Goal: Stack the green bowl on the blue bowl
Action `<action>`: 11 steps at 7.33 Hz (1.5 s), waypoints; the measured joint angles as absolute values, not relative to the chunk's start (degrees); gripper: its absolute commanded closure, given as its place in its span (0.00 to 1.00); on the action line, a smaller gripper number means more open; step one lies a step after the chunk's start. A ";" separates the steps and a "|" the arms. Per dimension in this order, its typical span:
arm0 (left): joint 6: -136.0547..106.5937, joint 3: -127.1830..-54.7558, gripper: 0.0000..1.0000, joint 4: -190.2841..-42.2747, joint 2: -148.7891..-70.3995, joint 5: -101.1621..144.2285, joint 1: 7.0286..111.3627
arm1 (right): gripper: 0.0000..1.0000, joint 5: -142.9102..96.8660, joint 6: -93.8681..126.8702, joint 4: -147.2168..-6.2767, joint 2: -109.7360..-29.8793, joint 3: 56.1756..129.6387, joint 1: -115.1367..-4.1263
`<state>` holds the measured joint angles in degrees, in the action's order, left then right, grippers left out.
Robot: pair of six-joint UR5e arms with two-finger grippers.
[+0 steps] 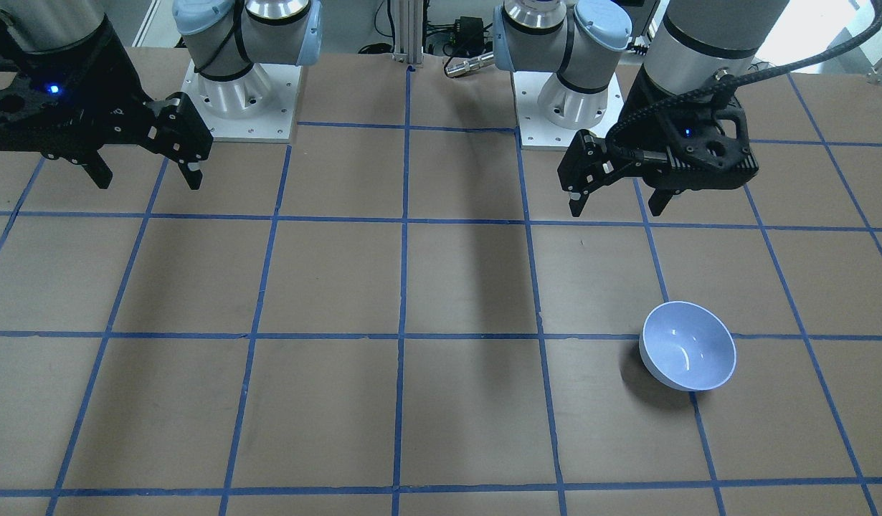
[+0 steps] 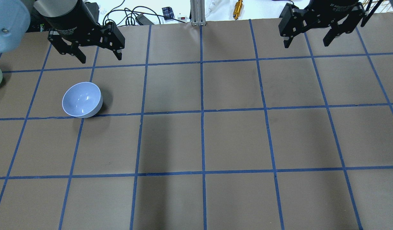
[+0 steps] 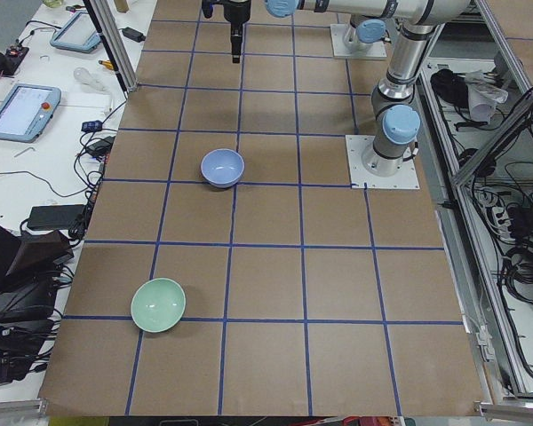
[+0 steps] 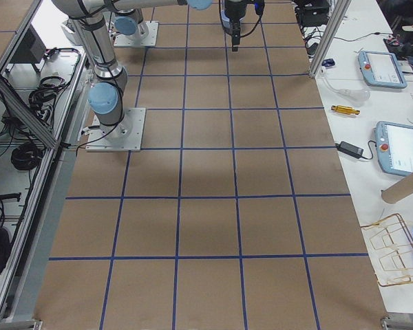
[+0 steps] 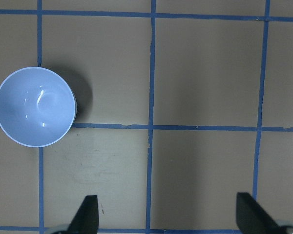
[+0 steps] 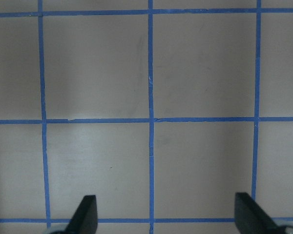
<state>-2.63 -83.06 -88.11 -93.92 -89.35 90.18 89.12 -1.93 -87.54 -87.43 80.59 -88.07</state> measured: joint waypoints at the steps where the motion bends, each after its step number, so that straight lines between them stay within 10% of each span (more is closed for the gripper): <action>1: -2.63 -83.07 0.00 -88.02 -93.95 -89.39 90.18 | 0.00 89.14 -1.93 -87.54 -87.44 80.59 -88.07; 11: 59.84 -78.14 0.00 -92.49 -99.84 -89.76 61.26 | 0.00 89.21 -2.02 -87.54 -87.40 80.60 -88.07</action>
